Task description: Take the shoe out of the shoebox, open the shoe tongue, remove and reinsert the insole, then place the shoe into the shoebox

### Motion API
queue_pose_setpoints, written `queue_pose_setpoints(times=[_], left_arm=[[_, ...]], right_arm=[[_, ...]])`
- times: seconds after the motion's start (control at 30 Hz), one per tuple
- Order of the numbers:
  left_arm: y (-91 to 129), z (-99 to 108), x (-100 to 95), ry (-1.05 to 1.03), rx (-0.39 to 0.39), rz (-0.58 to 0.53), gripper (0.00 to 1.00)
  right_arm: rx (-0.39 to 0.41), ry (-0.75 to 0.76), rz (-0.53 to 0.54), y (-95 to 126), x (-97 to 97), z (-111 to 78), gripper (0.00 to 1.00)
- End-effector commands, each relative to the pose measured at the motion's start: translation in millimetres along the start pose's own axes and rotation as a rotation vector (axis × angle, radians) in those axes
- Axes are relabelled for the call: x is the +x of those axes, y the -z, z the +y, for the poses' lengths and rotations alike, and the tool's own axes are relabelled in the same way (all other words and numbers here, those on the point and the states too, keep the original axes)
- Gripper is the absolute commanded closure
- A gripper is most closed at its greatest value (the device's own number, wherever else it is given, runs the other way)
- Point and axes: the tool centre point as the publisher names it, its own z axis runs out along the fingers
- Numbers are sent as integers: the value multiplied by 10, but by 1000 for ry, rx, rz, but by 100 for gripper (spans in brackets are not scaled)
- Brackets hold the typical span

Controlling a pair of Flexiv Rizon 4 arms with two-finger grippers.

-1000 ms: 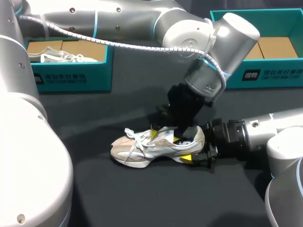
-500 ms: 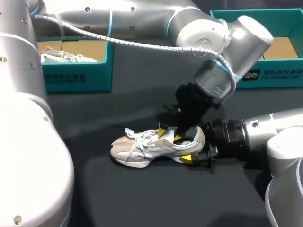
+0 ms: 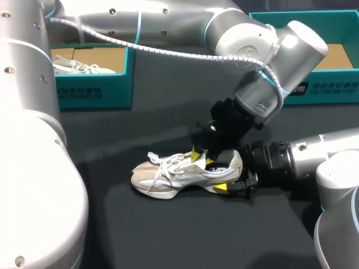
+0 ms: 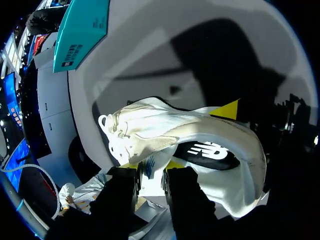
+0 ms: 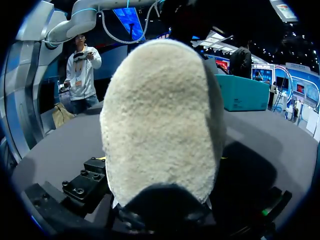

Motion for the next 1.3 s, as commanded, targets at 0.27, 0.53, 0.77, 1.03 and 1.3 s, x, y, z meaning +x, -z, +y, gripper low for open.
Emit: queue_pose_setpoints(times=[0.27,0.53,0.77,1.03,1.3], left_arm=[[17,112,-322,-1,25,118,100],[7,156,-623,14,51,284,100],[-35,182,-877,34,107,390,100],[-204,158,-1034,2,137,423,100],[-460,89,-1039,-18,134,404,100]], right_arm=[[3,0,0,-1,7,6,100],[3,0,0,-1,7,6,100],[3,0,0,-1,7,6,100],[3,0,0,-1,7,6,100],[3,0,0,-1,7,6,100]])
